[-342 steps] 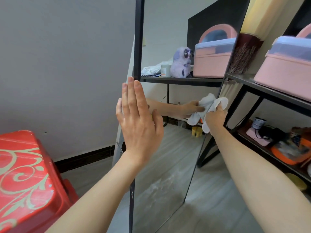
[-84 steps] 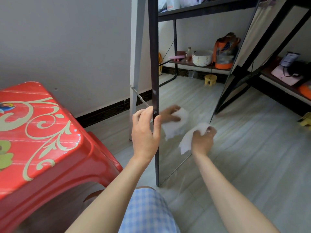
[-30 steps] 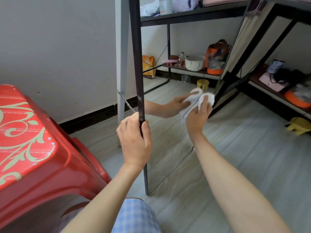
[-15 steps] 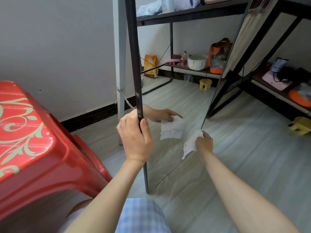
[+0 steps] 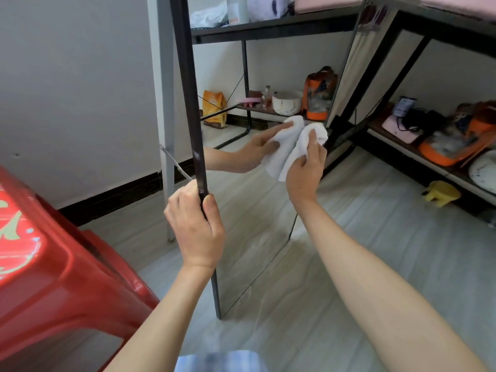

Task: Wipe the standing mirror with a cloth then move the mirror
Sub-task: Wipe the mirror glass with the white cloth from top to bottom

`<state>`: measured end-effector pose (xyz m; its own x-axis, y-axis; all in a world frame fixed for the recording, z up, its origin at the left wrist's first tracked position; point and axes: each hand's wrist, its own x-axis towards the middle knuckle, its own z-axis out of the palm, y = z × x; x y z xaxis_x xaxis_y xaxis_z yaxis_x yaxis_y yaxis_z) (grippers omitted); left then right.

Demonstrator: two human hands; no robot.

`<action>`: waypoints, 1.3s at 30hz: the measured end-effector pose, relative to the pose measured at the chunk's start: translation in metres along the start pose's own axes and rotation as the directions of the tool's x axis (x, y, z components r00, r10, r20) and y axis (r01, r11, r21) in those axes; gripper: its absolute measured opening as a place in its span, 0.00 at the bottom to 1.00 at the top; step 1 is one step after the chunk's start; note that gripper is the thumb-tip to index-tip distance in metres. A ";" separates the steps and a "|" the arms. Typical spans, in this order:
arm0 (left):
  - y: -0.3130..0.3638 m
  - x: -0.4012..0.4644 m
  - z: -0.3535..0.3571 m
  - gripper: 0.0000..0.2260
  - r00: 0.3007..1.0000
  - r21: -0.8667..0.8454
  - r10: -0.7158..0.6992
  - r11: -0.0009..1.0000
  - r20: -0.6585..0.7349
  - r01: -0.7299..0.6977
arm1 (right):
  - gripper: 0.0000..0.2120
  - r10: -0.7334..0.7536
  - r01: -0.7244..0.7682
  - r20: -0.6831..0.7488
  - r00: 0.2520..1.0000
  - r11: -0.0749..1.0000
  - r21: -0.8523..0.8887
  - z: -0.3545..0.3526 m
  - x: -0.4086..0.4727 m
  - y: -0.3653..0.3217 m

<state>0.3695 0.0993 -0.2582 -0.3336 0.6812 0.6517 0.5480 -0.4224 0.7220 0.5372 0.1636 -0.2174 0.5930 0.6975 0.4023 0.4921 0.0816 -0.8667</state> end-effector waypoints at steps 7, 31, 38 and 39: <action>-0.005 -0.005 0.002 0.18 1.000 -0.022 0.014 1.000 -0.008 -0.014 | 0.24 0.522 -0.499 0.215 0.825 0.853 -0.155 0.011 -0.033 0.087; -0.018 -0.112 0.002 0.35 0.385 0.564 -0.841 0.541 0.380 0.624 | 0.28 0.646 -0.595 0.313 0.696 0.764 -0.252 -0.037 -0.046 0.115; -0.012 -0.107 0.040 0.28 -0.121 0.440 -0.882 0.105 0.456 0.892 | 0.29 0.677 -0.648 0.272 0.684 0.735 -0.200 -0.085 -0.036 0.127; -0.005 -0.105 0.042 0.28 -0.211 0.452 -0.857 0.029 0.471 0.891 | 0.29 0.679 -0.655 0.261 0.686 0.733 -0.186 -0.093 -0.033 0.130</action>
<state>0.4342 0.0551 -0.3403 -0.0378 0.4999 -0.8653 0.0657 0.8652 0.4970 0.6411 0.0847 -0.3160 0.5748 0.7195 -0.3898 0.0910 -0.5296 -0.8433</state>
